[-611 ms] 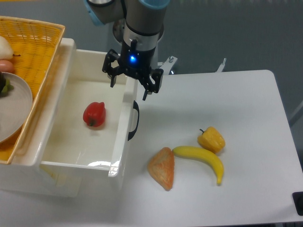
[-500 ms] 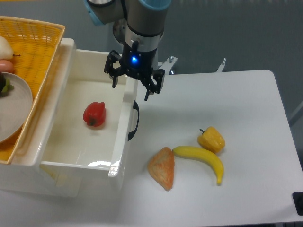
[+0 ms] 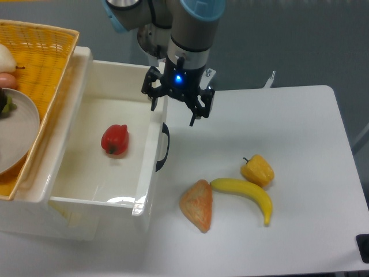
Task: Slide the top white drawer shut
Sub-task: 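Raise the gripper out of the open white drawer and move it away, then lower the gripper beside the drawer front near its black handle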
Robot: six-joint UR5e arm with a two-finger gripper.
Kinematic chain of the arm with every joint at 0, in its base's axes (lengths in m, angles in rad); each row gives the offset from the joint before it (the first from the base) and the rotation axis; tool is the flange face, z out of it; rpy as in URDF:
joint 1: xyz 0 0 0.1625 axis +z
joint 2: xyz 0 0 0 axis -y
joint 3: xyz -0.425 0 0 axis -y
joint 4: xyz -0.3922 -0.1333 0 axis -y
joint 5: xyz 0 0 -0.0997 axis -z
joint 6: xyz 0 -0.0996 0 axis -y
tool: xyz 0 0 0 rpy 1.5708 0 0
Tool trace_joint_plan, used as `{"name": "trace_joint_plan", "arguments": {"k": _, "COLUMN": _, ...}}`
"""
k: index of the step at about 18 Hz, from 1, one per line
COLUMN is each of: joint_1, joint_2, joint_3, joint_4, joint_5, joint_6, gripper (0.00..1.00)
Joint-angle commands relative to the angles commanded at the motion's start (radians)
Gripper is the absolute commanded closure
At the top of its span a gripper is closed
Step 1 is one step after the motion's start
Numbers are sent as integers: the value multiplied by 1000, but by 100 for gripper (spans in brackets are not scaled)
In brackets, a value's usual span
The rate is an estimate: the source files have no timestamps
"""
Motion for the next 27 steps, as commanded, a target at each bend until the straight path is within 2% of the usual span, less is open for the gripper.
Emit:
{"name": "trace_joint_plan", "arguments": {"k": 3, "joint_1": 5, "joint_2": -9, "joint_3": 0, "joint_4": 5, "joint_5": 22, "joint_6": 8, "gripper": 0}}
{"name": "trace_joint_plan", "arguments": {"k": 7, "joint_1": 31, "joint_2": -18, "joint_3": -41, "joint_4": 109, "joint_5": 20, "joint_6": 37, "gripper": 0}}
{"name": "trace_joint_plan", "arguments": {"k": 9, "joint_1": 40, "joint_2": -20, "joint_3": -70, "joint_4": 136, "joint_5": 20, "joint_6": 69, "gripper": 0}}
{"name": "trace_joint_plan", "arguments": {"k": 13, "joint_1": 72, "joint_2": -29, "joint_3": -75, "joint_4": 135, "joint_5": 22, "joint_6": 95, "gripper": 0}}
{"name": "trace_joint_plan", "arguments": {"k": 20, "joint_1": 78, "joint_2": -41, "joint_3": -81, "joint_4": 141, "joint_5": 63, "joint_6": 84, "gripper": 0}}
{"name": "trace_joint_plan", "arguments": {"k": 27, "joint_1": 69, "joint_2": -101, "joint_3": -74, "joint_4": 163, "joint_5": 121, "joint_6": 15, "gripper": 0}}
